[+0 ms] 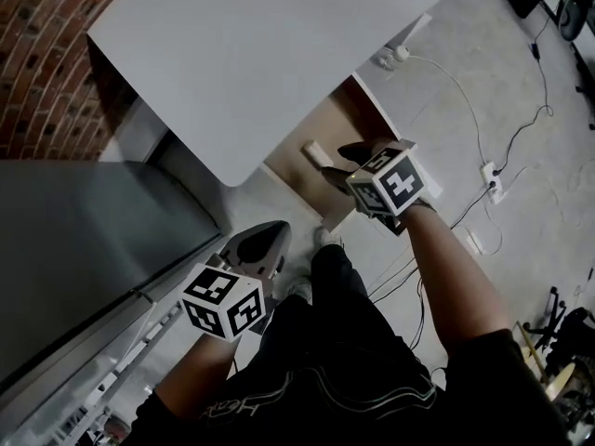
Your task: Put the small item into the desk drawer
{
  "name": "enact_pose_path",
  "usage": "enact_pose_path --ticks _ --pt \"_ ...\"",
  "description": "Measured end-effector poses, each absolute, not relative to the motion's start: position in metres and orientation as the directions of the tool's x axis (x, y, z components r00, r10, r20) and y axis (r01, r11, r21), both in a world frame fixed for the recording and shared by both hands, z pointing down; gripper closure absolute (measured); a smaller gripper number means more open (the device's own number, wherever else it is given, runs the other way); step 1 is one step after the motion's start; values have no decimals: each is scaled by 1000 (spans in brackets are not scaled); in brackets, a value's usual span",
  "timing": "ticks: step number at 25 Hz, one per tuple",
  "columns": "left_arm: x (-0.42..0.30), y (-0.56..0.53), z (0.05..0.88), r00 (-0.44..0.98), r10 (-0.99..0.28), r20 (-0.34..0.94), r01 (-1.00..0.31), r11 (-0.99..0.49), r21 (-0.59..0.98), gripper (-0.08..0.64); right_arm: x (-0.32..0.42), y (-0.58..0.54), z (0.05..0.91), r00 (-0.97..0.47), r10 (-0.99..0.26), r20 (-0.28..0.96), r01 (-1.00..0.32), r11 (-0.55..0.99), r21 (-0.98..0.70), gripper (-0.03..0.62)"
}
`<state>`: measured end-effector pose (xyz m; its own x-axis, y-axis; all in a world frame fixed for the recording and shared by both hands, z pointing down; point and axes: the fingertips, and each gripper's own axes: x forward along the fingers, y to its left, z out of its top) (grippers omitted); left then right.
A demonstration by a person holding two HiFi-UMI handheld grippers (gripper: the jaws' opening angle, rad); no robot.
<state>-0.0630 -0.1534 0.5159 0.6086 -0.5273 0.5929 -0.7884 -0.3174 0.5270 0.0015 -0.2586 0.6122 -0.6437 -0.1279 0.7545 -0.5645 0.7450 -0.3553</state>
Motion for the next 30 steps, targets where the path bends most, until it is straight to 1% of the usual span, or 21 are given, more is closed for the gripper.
enact_pose_path --ticks 3,6,12,15,19,22,26,30 --pt "-56 -151 490 638 -516 571 -768 -369 524 537 14 -238 553 -693 -210 690 -581 729 -362 397" --pt "-45 -149 458 675 -505 538 -738 -438 513 537 25 -212 495 -736 -282 616 -590 714 -378 426" --pt "-32 -122 385 732 -490 473 -681 -534 501 537 33 -155 386 -774 -406 485 -596 726 -342 487" --pt "-33 -107 345 756 -492 432 -655 -571 495 538 33 -131 338 -779 -463 423 -598 751 -280 520" --pt "-29 -74 293 796 -470 382 -605 -617 503 537 29 -94 277 -798 -512 317 -588 777 -224 540" --pt "-23 -56 253 837 -442 323 -547 -677 493 538 28 -69 241 -799 -547 250 -598 766 -237 543" --pt "-22 -36 217 858 -417 299 -513 -727 457 537 23 -41 223 -808 -529 258 -584 775 -240 545" --pt "-21 -27 202 867 -403 291 -495 -761 419 537 21 -34 205 -808 -547 217 -587 774 -235 546"
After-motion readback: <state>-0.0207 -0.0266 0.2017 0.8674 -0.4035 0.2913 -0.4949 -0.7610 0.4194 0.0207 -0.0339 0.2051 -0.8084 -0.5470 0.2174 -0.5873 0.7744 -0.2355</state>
